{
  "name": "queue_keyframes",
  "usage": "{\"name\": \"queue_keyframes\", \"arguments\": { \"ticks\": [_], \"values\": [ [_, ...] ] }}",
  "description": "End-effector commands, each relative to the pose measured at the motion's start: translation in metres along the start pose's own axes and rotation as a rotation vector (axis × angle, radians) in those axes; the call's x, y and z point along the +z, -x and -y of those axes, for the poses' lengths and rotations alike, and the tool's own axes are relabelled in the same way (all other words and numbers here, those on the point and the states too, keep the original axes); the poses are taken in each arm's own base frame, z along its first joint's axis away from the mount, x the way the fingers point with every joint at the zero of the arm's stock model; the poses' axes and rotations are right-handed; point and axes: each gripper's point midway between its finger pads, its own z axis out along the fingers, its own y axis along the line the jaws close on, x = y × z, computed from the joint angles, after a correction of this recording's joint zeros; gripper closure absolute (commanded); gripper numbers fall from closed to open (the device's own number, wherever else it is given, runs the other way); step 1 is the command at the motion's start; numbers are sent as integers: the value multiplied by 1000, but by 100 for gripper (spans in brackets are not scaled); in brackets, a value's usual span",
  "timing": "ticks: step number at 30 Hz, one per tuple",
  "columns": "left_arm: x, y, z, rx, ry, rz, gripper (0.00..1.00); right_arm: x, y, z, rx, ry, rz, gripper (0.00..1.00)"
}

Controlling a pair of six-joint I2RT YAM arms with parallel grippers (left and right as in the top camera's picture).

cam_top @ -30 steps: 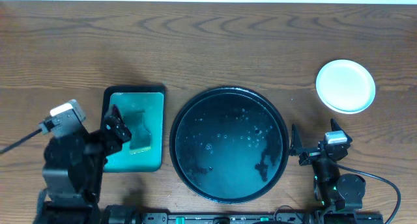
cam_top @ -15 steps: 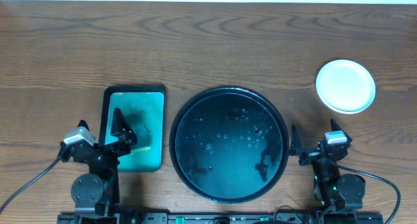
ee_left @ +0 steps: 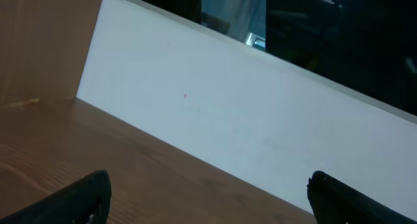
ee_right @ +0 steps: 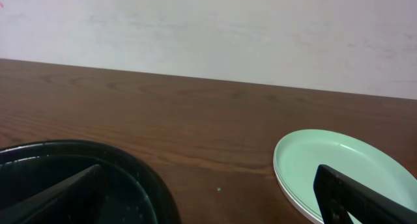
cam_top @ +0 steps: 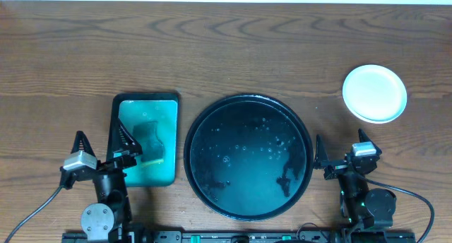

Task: Clean dirty plates on tray and stack at the side

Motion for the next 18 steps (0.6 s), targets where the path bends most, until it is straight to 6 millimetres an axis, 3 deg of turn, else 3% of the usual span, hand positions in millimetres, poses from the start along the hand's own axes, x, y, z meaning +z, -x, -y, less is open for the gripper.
{"name": "queue_keyframes", "arguments": {
  "ticks": [1,6,18],
  "values": [
    [-1,-3,-4,-3,5,14,4,0,0,2,-14,-8,0,1],
    [0,-8,-6,8,10,7,4,0,0,2,-14,-8,0,1],
    [-1,-44,-20,28,48,-91,4,0,-1,2,-14,-8,-1,1]
  ]
}}
